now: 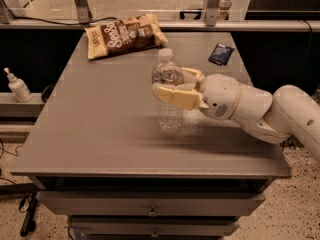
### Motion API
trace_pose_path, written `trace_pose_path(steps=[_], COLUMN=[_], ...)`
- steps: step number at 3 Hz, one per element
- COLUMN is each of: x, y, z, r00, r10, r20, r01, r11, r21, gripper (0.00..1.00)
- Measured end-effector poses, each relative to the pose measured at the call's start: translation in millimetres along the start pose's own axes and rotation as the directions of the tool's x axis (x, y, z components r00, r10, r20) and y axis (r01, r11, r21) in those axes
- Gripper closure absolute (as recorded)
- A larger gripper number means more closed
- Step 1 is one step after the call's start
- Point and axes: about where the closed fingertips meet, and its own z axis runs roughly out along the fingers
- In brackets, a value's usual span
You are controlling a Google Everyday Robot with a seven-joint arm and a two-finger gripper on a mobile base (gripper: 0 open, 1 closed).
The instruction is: Move water bottle near brown chip bag
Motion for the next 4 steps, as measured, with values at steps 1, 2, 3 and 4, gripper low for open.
trace_pose_path(steps=[1, 2, 3, 4], x=[8, 14, 15, 9], y=[4, 8, 10, 10], z=[-5, -8, -11, -20], r00=[1.000, 1.000, 1.000, 1.000], r10=[0.017, 0.028, 0.030, 0.019], r20=[0.003, 0.004, 0.000, -0.016], r01=[-0.017, -0.028, -0.030, -0.019], r11=[0.9998, 0.9994, 0.9993, 0.9993], r21=[0.012, 0.019, 0.024, 0.031], gripper=[0.35, 0.11, 0.00, 0.00])
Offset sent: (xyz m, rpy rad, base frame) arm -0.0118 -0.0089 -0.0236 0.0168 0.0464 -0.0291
